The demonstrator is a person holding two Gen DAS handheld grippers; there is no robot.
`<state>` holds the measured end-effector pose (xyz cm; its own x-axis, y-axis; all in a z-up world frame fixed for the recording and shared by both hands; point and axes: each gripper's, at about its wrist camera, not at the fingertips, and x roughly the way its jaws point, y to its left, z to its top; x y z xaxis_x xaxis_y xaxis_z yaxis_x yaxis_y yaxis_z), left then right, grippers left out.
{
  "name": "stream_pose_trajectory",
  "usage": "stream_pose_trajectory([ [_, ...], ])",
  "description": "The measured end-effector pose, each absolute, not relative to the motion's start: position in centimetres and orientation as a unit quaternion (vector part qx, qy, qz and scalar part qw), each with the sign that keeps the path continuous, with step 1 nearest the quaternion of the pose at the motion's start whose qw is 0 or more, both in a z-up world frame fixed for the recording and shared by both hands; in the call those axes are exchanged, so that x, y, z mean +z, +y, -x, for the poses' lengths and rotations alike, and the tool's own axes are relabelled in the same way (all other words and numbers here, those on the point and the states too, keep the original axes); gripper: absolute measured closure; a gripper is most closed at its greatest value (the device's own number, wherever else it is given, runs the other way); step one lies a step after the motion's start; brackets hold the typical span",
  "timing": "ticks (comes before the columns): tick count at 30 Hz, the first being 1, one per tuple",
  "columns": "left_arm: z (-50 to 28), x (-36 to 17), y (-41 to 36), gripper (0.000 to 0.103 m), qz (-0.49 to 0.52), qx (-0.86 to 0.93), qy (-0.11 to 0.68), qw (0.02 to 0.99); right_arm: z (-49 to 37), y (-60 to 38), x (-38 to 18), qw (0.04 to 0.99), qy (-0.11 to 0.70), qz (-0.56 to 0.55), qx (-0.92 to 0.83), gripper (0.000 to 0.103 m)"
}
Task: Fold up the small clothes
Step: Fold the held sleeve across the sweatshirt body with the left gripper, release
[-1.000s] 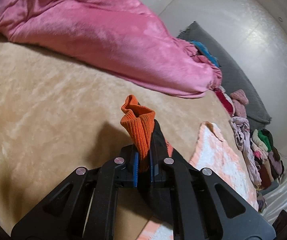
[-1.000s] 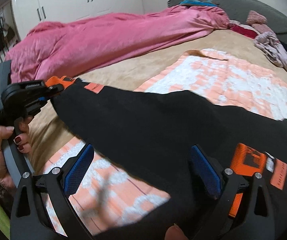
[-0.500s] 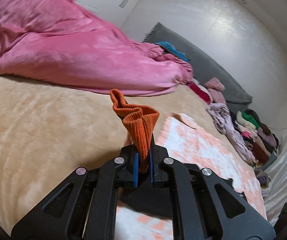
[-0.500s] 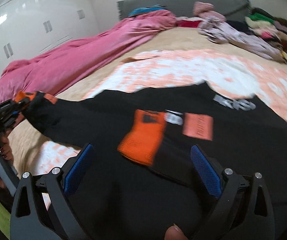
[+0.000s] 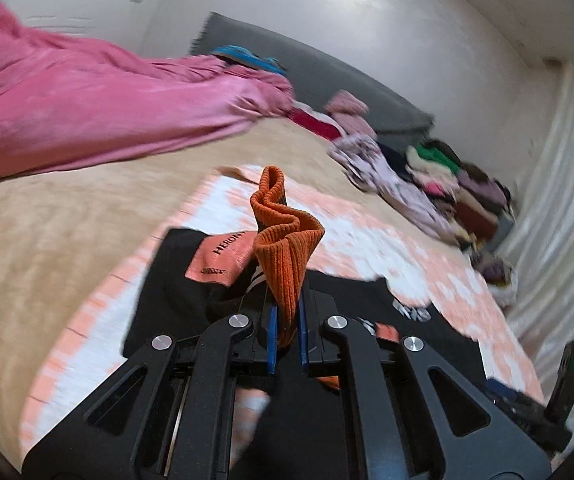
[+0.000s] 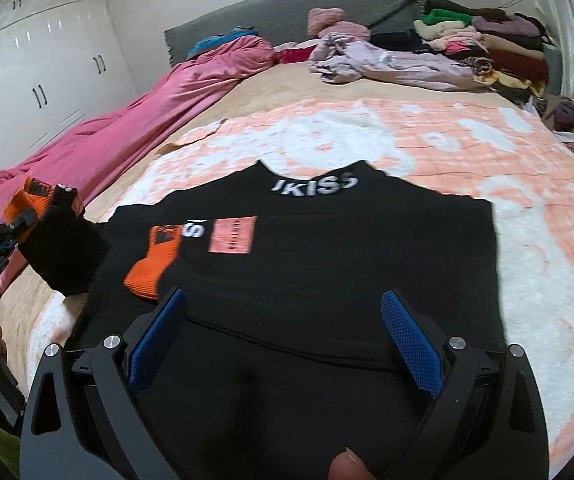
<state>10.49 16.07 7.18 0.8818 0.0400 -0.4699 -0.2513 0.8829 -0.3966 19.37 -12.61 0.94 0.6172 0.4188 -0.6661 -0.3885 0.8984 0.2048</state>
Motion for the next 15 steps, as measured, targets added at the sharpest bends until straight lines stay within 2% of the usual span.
stream_pose_trajectory([
  [6, -12.8, 6.2, 11.2, 0.101, 0.188, 0.029, 0.265, 0.945, -19.4, -16.1, 1.1, 0.907, 0.373, -0.037, 0.193, 0.006],
  [15, -15.1, 1.7, 6.5, 0.100, 0.145, -0.003, 0.325, 0.934, -19.1, -18.6, 1.6, 0.914, 0.369, -0.046, 0.161, 0.006],
])
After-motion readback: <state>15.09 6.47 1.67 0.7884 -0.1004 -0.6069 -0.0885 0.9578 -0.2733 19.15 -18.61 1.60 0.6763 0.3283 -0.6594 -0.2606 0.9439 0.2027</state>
